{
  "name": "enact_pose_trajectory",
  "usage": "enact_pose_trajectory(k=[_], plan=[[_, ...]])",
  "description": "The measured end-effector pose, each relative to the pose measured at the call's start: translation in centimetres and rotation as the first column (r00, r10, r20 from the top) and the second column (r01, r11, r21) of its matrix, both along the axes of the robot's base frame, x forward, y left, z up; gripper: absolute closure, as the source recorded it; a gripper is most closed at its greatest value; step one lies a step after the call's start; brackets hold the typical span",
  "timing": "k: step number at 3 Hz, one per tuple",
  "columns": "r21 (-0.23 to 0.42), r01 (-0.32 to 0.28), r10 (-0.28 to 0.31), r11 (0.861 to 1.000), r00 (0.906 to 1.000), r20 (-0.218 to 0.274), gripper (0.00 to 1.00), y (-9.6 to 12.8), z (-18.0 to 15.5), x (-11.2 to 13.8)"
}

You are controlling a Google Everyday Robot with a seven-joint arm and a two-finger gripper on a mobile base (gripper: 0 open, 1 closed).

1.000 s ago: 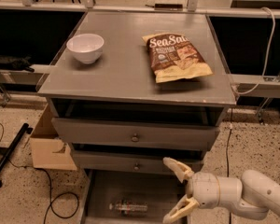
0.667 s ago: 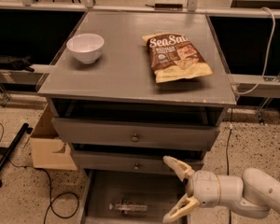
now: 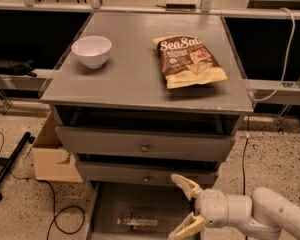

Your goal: Pick water bottle from bottom drawer and place on counter

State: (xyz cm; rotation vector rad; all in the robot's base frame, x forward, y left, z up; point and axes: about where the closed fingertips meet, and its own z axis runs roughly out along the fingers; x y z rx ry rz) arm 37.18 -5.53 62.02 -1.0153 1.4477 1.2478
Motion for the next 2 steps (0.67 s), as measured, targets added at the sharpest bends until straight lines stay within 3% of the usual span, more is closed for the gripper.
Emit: enact_pose_trajectory(k=[1, 2], plan=[[-0.123, 0.059, -0.046, 0.991, 0.9939, 0.100, 0.00, -1.32, 1.55, 1.03], [-0.128, 0.056, -0.043, 0.990, 0.9936, 0.104, 0.00, -1.27, 1.83, 1.04]])
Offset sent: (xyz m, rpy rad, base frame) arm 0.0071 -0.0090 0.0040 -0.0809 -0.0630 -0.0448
